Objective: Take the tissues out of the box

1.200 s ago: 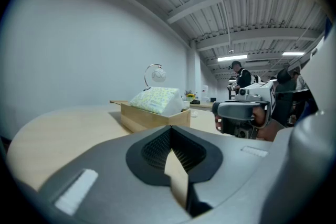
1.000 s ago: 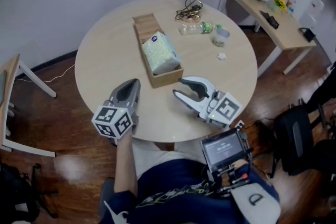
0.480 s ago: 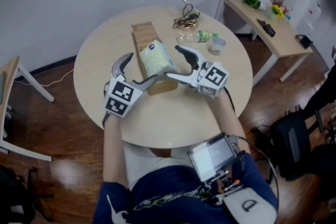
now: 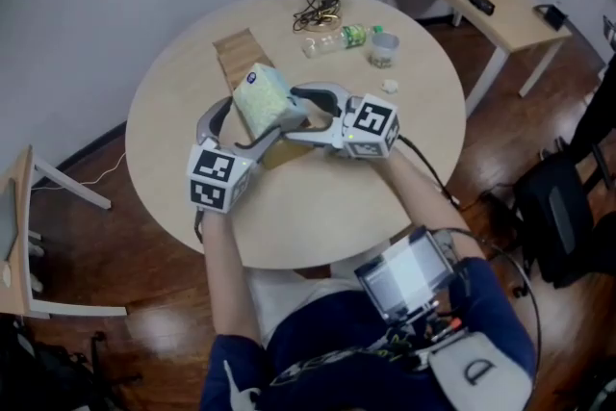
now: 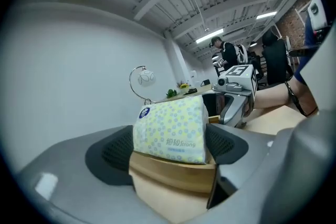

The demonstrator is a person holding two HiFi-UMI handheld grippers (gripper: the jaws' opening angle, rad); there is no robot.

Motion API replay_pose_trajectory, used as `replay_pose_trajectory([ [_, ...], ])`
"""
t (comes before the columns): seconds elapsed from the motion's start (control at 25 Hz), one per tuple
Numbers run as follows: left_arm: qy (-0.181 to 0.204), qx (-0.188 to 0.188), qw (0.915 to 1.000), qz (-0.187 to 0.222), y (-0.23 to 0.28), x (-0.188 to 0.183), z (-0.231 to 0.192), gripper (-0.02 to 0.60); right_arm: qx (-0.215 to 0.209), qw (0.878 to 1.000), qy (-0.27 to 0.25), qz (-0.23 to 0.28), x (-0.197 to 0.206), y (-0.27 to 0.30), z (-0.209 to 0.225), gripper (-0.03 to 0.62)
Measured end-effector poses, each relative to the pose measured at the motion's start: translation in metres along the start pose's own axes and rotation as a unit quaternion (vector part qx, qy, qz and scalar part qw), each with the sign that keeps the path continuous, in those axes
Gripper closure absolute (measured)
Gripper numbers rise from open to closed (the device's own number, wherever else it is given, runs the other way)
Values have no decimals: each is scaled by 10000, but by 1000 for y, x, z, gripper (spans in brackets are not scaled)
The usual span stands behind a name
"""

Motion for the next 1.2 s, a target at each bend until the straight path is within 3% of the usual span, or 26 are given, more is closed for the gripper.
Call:
replay_pose_trajectory([
  [0.12,-459,70,9986,243,0,4,-3,153,68,9999,89,10,0,0,2,242],
  [0.24,-1179,200,9916,500,0,15,-4,167,58,9998,178,32,1,-1,3,253],
  [0.28,-1261,218,9903,542,0,17,-3,173,45,9998,196,30,1,-1,3,256],
  [0.4,-926,113,9938,607,-3,12,7,259,80,9998,203,5,2,-3,2,263],
  [0.48,-826,49,9943,668,-2,9,11,277,152,9998,155,-9,1,-4,3,270],
  [0.64,-935,102,9926,765,-1,11,12,293,363,9993,-26,-52,3,-5,1,298],
  [0.68,-925,110,9927,767,-1,11,12,296,438,9990,-86,-50,3,-6,2,351],
  [0.72,-903,110,9929,765,-1,11,13,301,507,9986,-131,-52,3,-6,3,361],
  [1.2,-648,0,9954,711,-3,8,14,314,580,9968,-542,-107,0,-6,-1,390],
])
Point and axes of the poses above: the fingertips, and each gripper's own axes: y forward along the fingers, z to its right, x out of its underside, the point moved 7 cm from there along -y, backward along the fingers, and after that the axes turned 1 degree about -x, right-handed, at the moved point
